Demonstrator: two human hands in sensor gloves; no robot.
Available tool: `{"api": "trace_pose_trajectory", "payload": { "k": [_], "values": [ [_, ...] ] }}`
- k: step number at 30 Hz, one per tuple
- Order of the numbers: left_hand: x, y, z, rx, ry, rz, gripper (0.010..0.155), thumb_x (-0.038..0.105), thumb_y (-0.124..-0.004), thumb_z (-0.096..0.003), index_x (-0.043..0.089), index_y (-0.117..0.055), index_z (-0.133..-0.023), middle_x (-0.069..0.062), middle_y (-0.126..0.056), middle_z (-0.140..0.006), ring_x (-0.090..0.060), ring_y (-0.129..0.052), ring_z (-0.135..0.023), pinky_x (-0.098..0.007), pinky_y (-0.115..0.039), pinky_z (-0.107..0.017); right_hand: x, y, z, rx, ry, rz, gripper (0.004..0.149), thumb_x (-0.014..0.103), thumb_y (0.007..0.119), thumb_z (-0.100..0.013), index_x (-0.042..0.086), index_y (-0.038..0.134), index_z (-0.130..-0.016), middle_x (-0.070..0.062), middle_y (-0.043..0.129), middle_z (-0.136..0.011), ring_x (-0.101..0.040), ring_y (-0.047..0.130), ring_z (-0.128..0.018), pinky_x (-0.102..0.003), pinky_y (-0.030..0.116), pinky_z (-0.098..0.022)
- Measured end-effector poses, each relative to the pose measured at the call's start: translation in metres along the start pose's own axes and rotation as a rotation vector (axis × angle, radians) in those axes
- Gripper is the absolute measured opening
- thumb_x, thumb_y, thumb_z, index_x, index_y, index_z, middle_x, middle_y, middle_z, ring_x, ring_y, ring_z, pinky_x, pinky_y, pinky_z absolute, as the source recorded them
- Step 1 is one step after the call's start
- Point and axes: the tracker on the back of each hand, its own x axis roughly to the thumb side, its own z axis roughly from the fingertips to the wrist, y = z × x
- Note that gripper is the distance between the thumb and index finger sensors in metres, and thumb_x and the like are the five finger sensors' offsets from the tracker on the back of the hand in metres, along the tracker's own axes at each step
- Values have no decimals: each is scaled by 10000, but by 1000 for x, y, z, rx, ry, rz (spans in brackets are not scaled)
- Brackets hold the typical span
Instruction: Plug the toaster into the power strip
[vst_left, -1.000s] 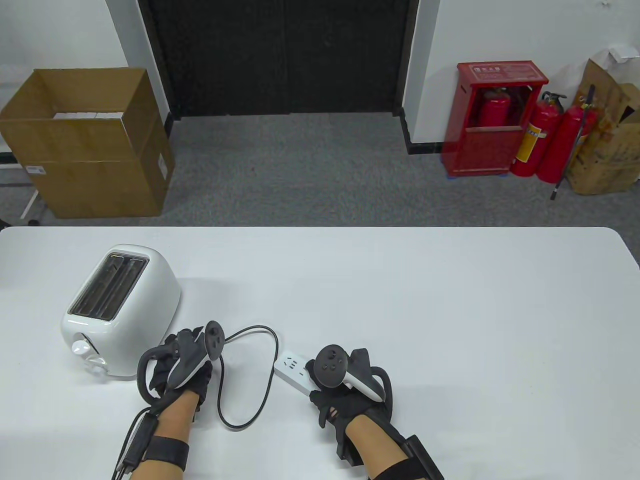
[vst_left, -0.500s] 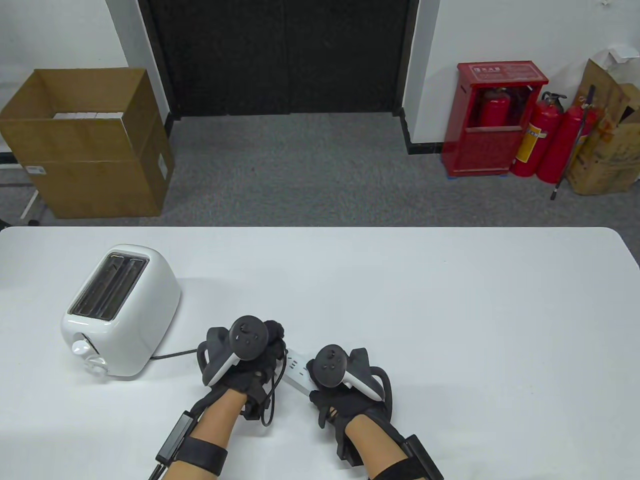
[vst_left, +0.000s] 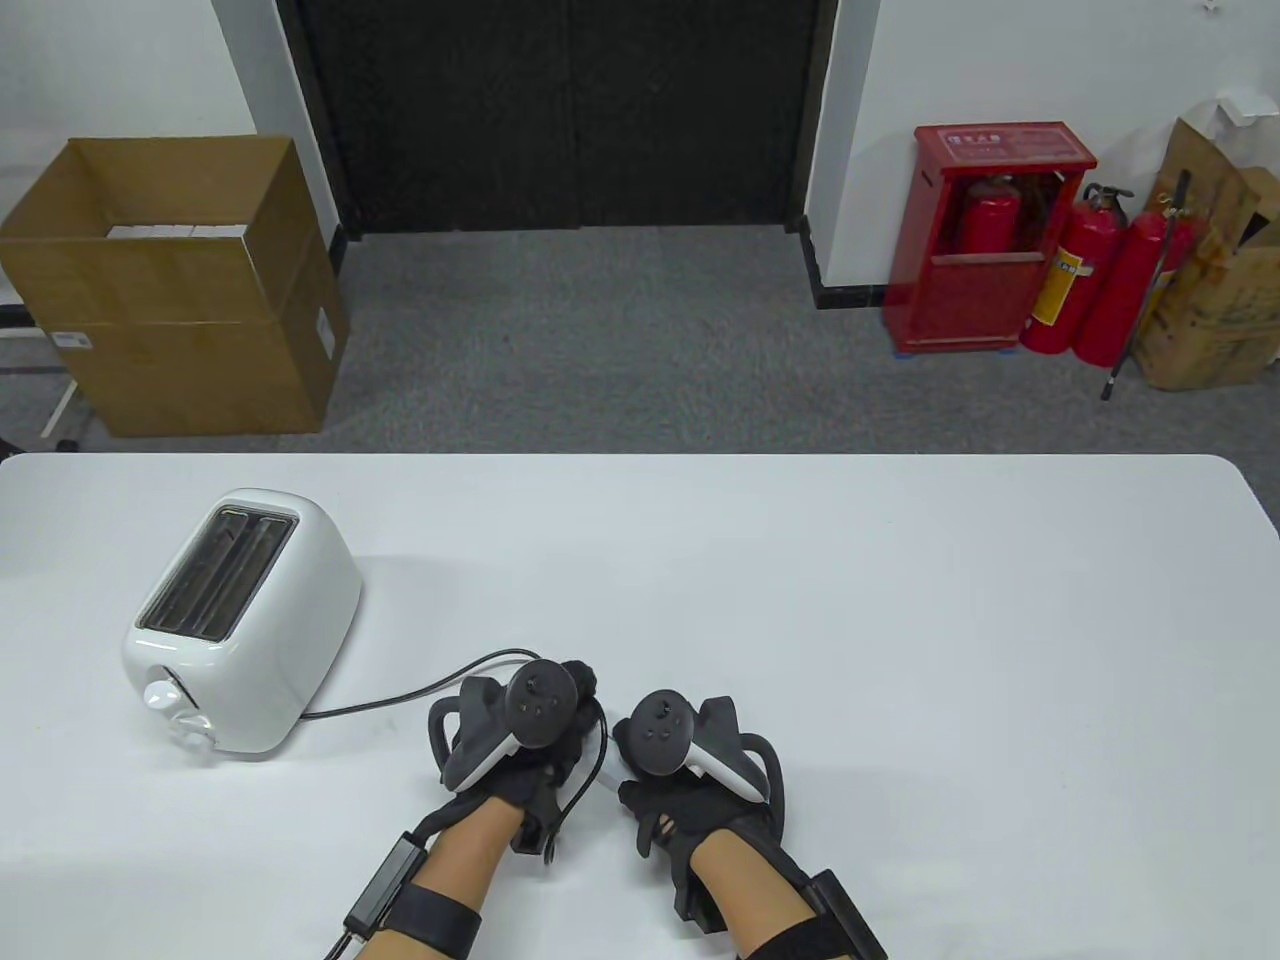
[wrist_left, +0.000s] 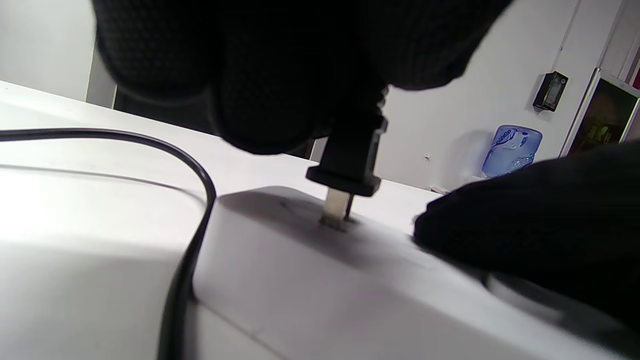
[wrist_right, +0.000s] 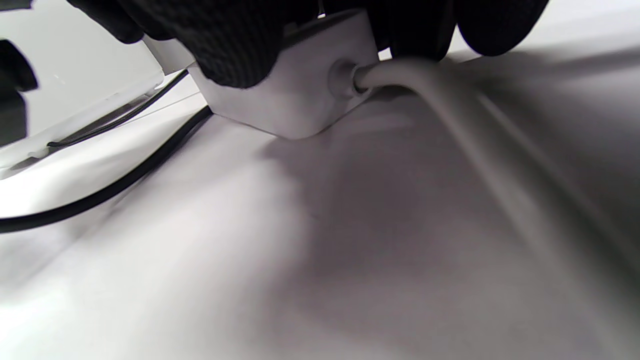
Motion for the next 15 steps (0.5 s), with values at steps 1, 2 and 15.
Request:
{"api": "trace_pose_trajectory", "payload": {
  "k": [1,2,15],
  "values": [
    [0,0,-1,-14,3,5,452,446,-809,-429,308,-746,-854,52,-966,-769,-139,-1057,-582,-414,-879,-528,0,0,0,0,0,1,669,389,754,-443,253,486,-1040,-131,626,-1040,-450,689,-844,-610,645,-573],
    [0,0,-1,-14,3,2,451,445,-809,-431,309,-744,-856,52,-965,-771,-138,-1056,-584,-414,-877,-531,0,0,0,0,0,1,668,389,754,-444,253,485,-1040,-131,625,-1041,-450,689,-843,-609,646,-573],
    [0,-5,0,2,1,-36,461,449,-788,-430,314,-707,-863,56,-952,-768,-130,-1050,-571,-417,-878,-520,-1,1,0,1,-2,-4,669,395,751,-444,257,482,-1041,-128,619,-1041,-446,683,-844,-606,645,-574]
  ]
}}
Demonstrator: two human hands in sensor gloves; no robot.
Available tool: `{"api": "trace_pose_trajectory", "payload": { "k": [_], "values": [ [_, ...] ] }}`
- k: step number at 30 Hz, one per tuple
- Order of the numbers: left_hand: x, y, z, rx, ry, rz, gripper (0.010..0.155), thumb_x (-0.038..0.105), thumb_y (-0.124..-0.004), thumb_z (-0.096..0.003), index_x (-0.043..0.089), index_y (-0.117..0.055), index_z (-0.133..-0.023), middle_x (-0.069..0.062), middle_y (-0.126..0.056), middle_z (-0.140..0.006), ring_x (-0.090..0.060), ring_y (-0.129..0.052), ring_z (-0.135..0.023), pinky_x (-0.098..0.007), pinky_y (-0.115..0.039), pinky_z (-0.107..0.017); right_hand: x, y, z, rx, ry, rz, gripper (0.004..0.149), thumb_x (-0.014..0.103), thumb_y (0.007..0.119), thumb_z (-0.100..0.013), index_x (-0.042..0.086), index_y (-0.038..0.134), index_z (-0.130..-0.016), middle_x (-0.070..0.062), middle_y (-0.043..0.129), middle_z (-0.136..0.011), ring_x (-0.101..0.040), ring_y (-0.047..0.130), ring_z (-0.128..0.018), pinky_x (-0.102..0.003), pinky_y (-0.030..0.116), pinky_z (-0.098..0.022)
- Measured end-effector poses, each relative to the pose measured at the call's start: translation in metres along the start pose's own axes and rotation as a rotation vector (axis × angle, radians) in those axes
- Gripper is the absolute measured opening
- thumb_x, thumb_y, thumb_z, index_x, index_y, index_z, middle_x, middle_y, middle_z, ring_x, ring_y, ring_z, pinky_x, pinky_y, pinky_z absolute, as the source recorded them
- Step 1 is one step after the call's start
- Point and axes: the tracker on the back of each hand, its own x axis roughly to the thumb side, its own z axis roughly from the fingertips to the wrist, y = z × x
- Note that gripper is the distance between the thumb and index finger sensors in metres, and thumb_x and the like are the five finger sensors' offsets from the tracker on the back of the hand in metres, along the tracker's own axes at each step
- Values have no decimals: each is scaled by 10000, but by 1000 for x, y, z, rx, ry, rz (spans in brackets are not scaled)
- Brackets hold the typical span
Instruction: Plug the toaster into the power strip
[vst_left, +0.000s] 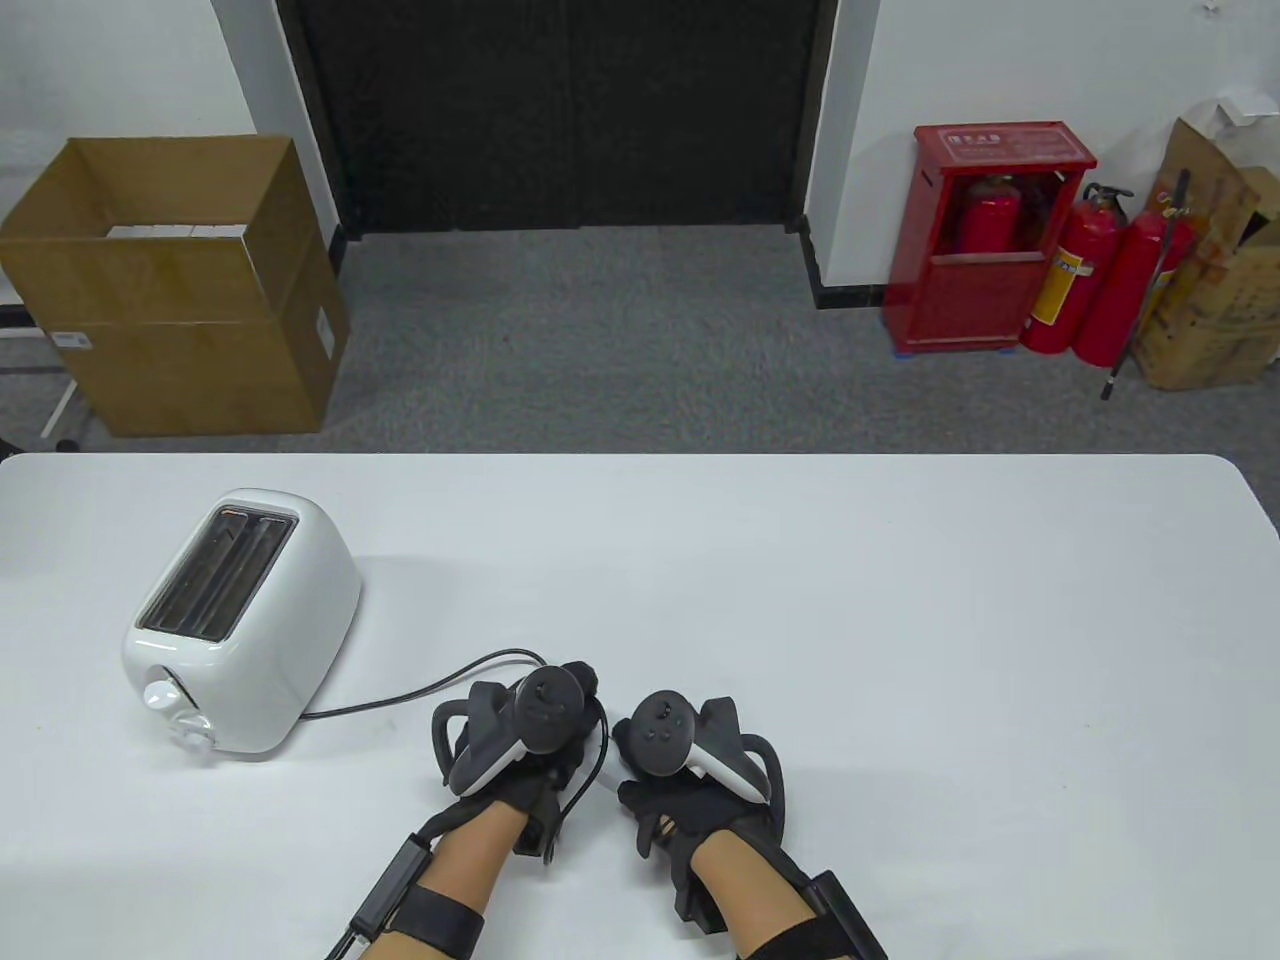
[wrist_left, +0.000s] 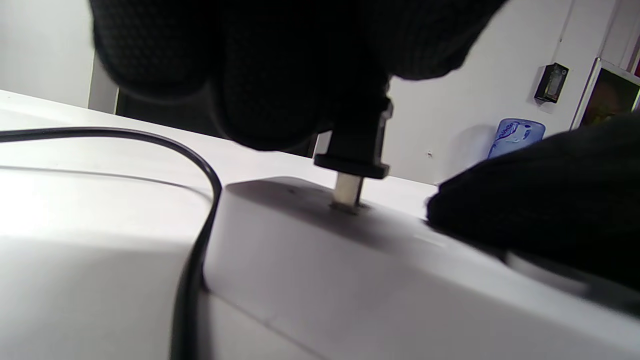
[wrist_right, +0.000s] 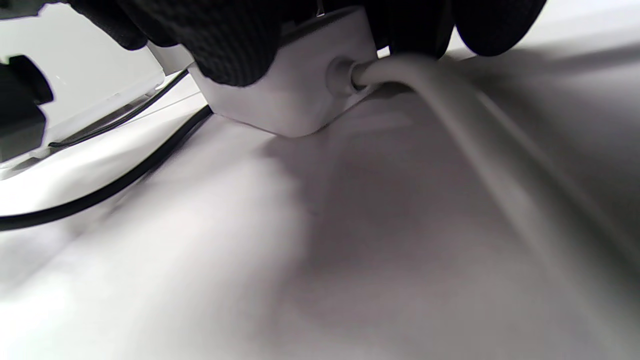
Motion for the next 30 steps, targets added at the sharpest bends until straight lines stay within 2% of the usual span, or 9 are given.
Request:
{"api": "trace_pose_trajectory", "payload": {
  "k": [6,8,10,11,14,24,27,30],
  "values": [
    [0,-1,1,-18,11,56,464,443,-800,-425,306,-712,-859,46,-957,-763,-143,-1053,-564,-427,-877,-513,0,0,0,3,-1,-7,668,392,754,-444,258,483,-1040,-129,619,-1038,-448,679,-843,-607,642,-575],
    [4,-8,-3,-59,-6,-3,461,437,-805,-422,306,-720,-856,45,-963,-762,-154,-1059,-562,-436,-878,-509,-1,0,0,3,0,-5,669,395,751,-445,258,481,-1041,-129,618,-1039,-447,679,-842,-606,643,-576],
    [2,-7,-1,-6,16,-4,461,451,-791,-423,318,-707,-857,59,-959,-760,-133,-1058,-560,-420,-884,-511,-1,0,0,4,-1,-7,669,397,749,-446,257,479,-1042,-129,616,-1039,-446,674,-845,-606,642,-576],
    [0,-7,-2,-43,20,18,461,447,-791,-427,313,-704,-860,58,-955,-766,-138,-1056,-566,-423,-881,-514,-1,1,0,3,-1,-10,670,397,749,-445,258,479,-1042,-130,616,-1039,-445,675,-844,-605,642,-576],
    [-4,-8,0,-37,24,62,459,435,-802,-424,303,-719,-856,47,-963,-763,-154,-1059,-564,-435,-880,-510,-1,1,0,2,0,-10,671,397,750,-445,259,478,-1042,-128,616,-1038,-445,674,-845,-605,642,-576],
    [-2,-7,-6,-84,44,48,456,427,-812,-421,311,-730,-854,45,-969,-768,-162,-1062,-570,-442,-875,-518,-3,-1,-1,3,8,-38,661,402,764,-441,281,502,-1036,-112,633,-1036,-435,680,-845,-602,644,-577],
    [4,-8,-7,-97,29,-7,454,432,-809,-427,312,-723,-857,46,-963,-772,-156,-1059,-574,-435,-874,-528,-3,-1,-1,3,14,-33,661,402,764,-440,281,504,-1036,-112,637,-1037,-434,684,-847,-604,645,-575],
    [5,-8,-7,-78,25,-6,456,430,-815,-422,306,-729,-852,43,-969,-763,-158,-1063,-561,-435,-877,-519,-3,-1,-1,4,18,-37,663,401,768,-439,278,506,-1035,-113,641,-1035,-436,682,-849,-607,642,-575]
  ]
}}
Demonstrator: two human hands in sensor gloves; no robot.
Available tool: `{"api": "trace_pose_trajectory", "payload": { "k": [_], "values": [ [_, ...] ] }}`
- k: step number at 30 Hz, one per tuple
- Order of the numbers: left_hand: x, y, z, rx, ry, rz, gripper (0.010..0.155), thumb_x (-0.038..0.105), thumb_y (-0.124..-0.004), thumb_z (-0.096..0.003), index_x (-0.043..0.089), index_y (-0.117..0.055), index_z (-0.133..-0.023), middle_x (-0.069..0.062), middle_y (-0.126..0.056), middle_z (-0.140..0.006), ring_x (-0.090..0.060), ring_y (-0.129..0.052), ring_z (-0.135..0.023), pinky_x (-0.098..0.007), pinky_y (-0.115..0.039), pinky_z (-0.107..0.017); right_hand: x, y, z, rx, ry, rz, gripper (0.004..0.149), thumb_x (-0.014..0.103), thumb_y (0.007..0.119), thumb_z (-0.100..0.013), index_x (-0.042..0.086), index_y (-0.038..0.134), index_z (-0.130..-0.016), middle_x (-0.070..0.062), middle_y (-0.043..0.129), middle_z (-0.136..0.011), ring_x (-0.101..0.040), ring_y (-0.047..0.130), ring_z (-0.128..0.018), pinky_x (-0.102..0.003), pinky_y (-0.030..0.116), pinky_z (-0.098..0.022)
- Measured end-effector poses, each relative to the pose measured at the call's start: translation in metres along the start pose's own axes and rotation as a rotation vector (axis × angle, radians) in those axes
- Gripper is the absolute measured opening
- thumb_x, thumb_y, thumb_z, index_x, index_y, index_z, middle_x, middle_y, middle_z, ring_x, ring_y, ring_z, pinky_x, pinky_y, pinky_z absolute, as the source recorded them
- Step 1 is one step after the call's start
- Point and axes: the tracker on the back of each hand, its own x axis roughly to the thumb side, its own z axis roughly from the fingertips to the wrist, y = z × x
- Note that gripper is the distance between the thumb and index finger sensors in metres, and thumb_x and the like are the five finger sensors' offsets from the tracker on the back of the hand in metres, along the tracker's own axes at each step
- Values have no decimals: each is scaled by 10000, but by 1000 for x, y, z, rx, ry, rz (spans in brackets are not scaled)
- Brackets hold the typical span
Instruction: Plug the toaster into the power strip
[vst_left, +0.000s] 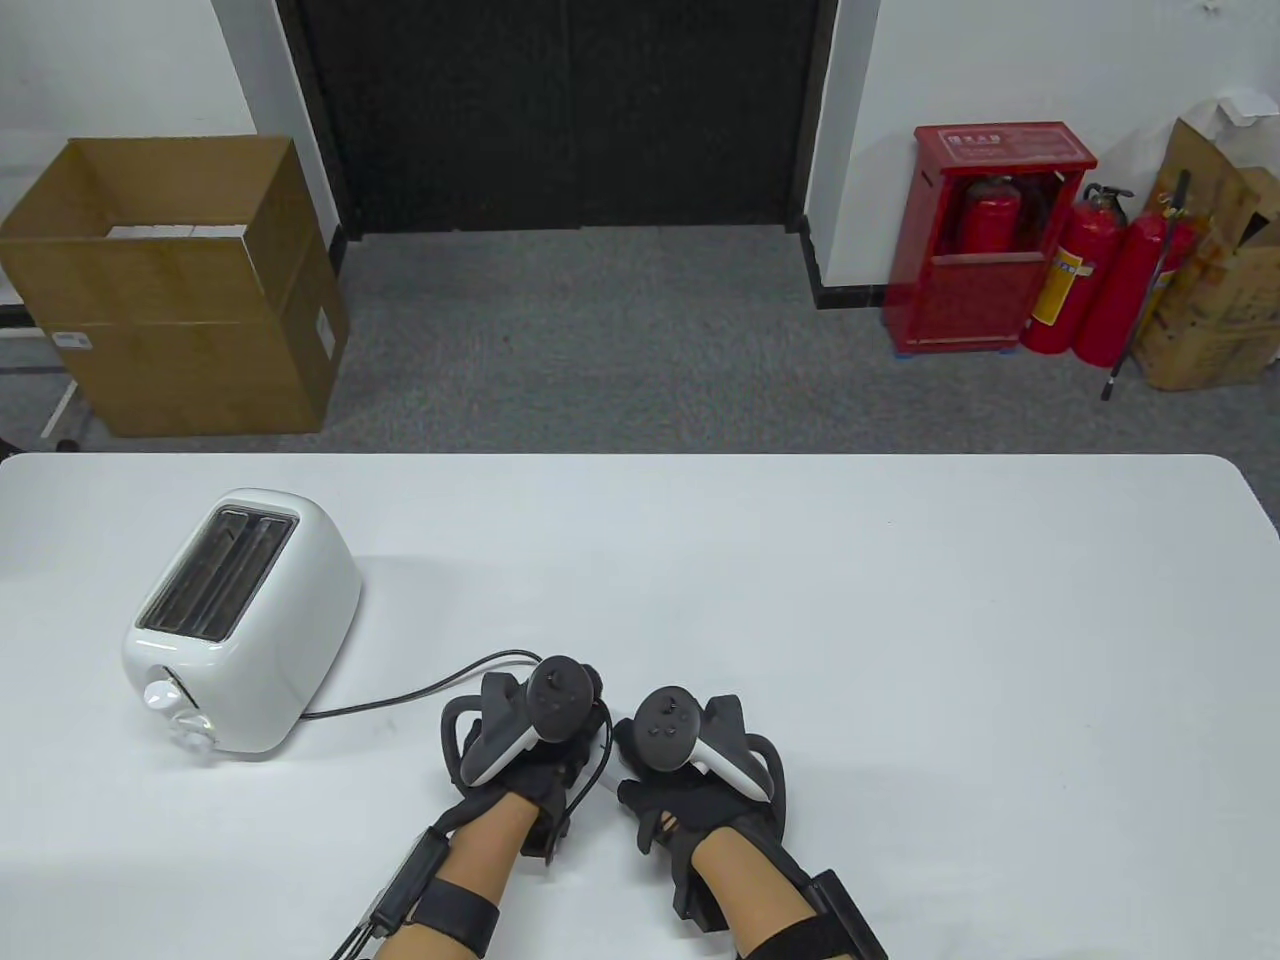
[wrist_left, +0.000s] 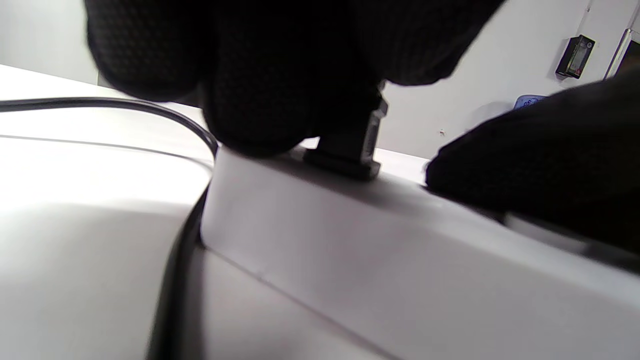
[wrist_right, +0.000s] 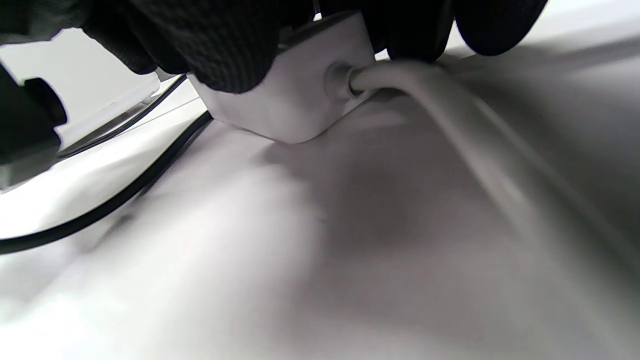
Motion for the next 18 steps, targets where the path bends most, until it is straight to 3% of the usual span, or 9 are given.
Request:
{"api": "trace_pose_trajectory", "payload": {
  "k": [8,13,15,18],
  "values": [
    [3,-3,5,51,-14,-39,461,426,-816,-413,303,-736,-850,40,-975,-755,-162,-1068,-544,-440,-879,-509,-3,-5,-5,24,18,-29,662,413,802,-428,305,538,-1025,-101,686,-1025,-452,685,-855,-629,628,-577],
    [-2,4,-3,-89,-26,-21,468,442,-788,-436,335,-754,-890,57,-972,-806,-181,-1059,-606,-463,-858,-536,-9,-14,-7,41,22,-108,614,402,786,-437,305,595,-1013,-113,729,-1018,-475,666,-875,-651,606,-585],
    [-6,8,-4,-133,-37,-10,525,440,-786,-447,321,-715,-953,50,-947,-871,-200,-1040,-687,-486,-835,-572,-10,-24,-3,-41,4,-131,608,392,792,-431,246,636,-1000,-118,735,-1014,-477,660,-887,-667,596,-588],
    [-10,17,1,-118,-49,-28,608,427,-791,-450,286,-633,-1020,13,-865,-979,-253,-969,-842,-541,-774,-639,-10,-43,5,-173,-6,-106,603,381,803,-426,222,659,-990,-126,715,-1026,-473,566,-956,-704,509,-631]
  ]
}}
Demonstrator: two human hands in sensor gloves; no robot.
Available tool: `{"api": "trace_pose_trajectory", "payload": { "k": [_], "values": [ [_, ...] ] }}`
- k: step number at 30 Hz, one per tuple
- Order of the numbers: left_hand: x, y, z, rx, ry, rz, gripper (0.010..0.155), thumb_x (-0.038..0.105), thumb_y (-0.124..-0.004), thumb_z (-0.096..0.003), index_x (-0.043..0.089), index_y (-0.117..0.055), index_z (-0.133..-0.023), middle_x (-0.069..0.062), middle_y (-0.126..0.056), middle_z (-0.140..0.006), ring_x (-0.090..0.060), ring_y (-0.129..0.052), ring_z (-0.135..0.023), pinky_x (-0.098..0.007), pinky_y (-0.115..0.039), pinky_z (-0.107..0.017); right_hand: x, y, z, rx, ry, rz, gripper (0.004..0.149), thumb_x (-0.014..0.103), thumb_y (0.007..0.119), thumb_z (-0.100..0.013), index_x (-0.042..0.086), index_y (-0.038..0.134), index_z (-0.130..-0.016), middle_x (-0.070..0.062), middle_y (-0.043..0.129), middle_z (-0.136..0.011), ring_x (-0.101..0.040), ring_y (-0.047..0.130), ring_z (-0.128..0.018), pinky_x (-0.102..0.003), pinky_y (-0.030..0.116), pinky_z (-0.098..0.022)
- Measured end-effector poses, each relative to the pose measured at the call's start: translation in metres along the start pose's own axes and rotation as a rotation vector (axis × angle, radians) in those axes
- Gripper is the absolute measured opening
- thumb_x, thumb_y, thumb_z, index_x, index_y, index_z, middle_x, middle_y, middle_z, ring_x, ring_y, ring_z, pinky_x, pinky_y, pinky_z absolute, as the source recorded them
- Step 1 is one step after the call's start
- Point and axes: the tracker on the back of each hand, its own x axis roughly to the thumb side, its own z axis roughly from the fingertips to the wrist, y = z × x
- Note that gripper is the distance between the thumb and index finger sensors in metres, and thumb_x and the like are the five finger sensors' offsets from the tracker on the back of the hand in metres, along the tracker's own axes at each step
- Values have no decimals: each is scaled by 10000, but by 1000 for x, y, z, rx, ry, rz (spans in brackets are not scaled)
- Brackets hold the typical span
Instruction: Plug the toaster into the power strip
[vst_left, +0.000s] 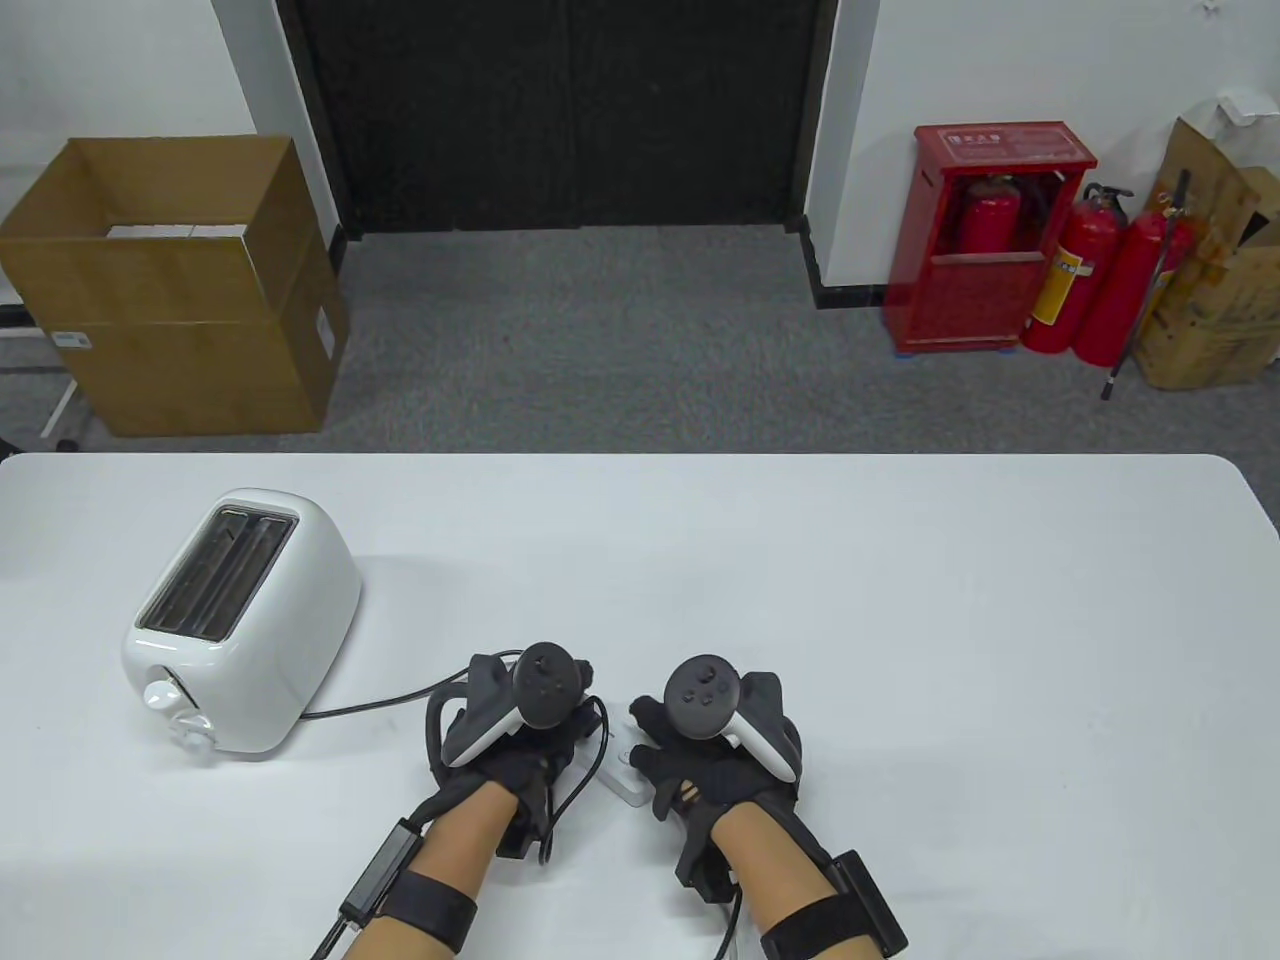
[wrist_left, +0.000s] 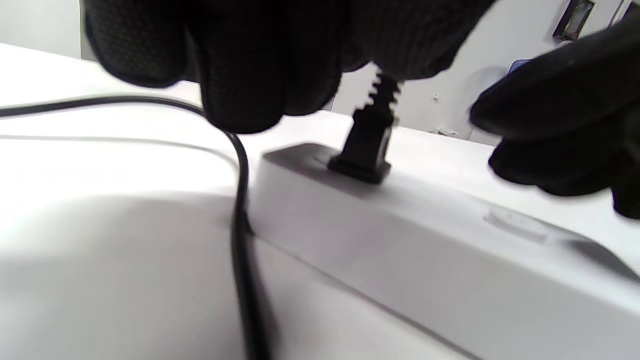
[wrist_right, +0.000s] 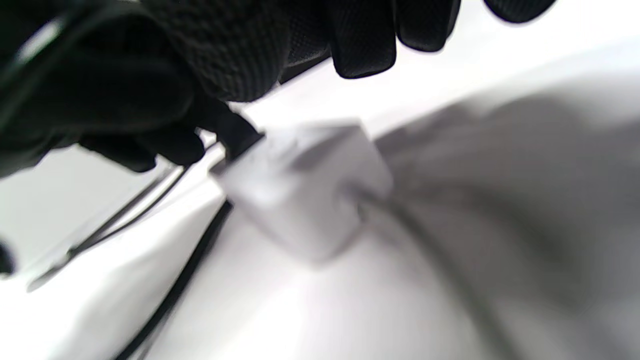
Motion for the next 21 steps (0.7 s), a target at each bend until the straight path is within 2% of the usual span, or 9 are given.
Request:
{"api": "trace_pose_trajectory", "payload": {
  "k": [3,6,9,13,15,21],
  "values": [
    [-4,14,15,30,-16,-107,628,482,-767,-458,303,-611,-1039,17,-817,-1033,-262,-913,-927,-559,-737,-678,-3,-16,8,-124,-19,57,607,398,805,-421,221,672,-986,-113,678,-1055,-459,487,-1002,-725,440,-655],
    [-16,32,27,145,-13,-141,652,532,-726,-460,308,-581,-1055,0,-722,-1103,-304,-790,-1030,-595,-655,-717,-8,-27,16,-185,-11,123,628,425,797,-423,233,648,-1002,-99,591,-1108,-426,331,-1050,-742,311,-670],
    [-30,37,39,209,-2,-136,697,574,-698,-458,306,-526,-1078,-19,-629,-1153,-342,-647,-1102,-646,-554,-733,-15,-27,24,-217,-22,129,654,449,789,-424,251,613,-1022,-83,511,-1147,-395,211,-1064,-748,221,-662],
    [-46,25,49,187,17,-185,813,660,-645,-436,319,-363,-1118,-44,-445,-1217,-401,-420,-1152,-722,-408,-712,-25,-15,25,-187,-5,173,705,487,774,-421,300,525,-1054,-48,374,-1190,-352,62,-1053,-738,115,-645],
    [-52,16,49,139,14,-166,850,680,-630,-428,320,-305,-1125,-61,-351,-1232,-426,-316,-1152,-748,-332,-692,-28,-11,25,-157,10,186,725,509,761,-421,339,470,-1064,-31,304,-1202,-332,7,-1042,-732,79,-634],
    [-59,3,50,25,25,-203,921,730,-563,-417,320,-132,-1120,-99,-95,-1220,-454,-73,-1111,-765,-179,-644,-30,-4,27,-144,-6,222,757,549,732,-418,377,388,-1070,-14,216,-1203,-316,-48,-1022,-723,45,-613]
  ]
}}
